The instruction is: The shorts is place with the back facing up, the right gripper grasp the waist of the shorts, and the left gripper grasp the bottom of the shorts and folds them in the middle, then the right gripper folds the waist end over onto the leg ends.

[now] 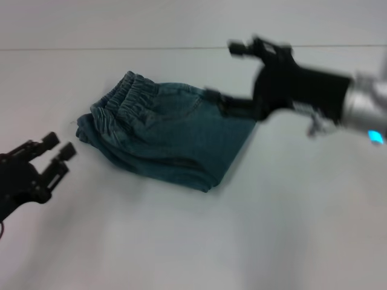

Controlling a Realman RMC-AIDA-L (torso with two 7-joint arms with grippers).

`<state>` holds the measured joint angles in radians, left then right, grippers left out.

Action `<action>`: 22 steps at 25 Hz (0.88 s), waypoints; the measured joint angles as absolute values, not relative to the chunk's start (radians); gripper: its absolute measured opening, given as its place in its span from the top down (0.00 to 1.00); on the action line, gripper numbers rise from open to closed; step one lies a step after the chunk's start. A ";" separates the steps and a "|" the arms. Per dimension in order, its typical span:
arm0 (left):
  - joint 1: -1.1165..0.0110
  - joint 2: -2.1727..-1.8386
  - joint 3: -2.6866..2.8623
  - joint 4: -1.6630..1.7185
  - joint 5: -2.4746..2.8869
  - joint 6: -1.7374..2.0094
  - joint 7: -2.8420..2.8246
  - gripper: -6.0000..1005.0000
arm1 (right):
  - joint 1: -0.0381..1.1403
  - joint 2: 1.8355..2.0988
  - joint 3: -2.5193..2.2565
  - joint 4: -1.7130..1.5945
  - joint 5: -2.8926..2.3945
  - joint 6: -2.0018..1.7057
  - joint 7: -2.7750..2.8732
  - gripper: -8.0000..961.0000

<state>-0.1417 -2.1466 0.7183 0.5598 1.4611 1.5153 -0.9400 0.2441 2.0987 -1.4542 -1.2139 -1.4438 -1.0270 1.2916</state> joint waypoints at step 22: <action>-0.233 -2.108 0.685 0.579 1.685 1.606 -0.993 0.11 | 0.168 2.098 -1.491 -0.603 -0.964 -1.247 0.675 0.05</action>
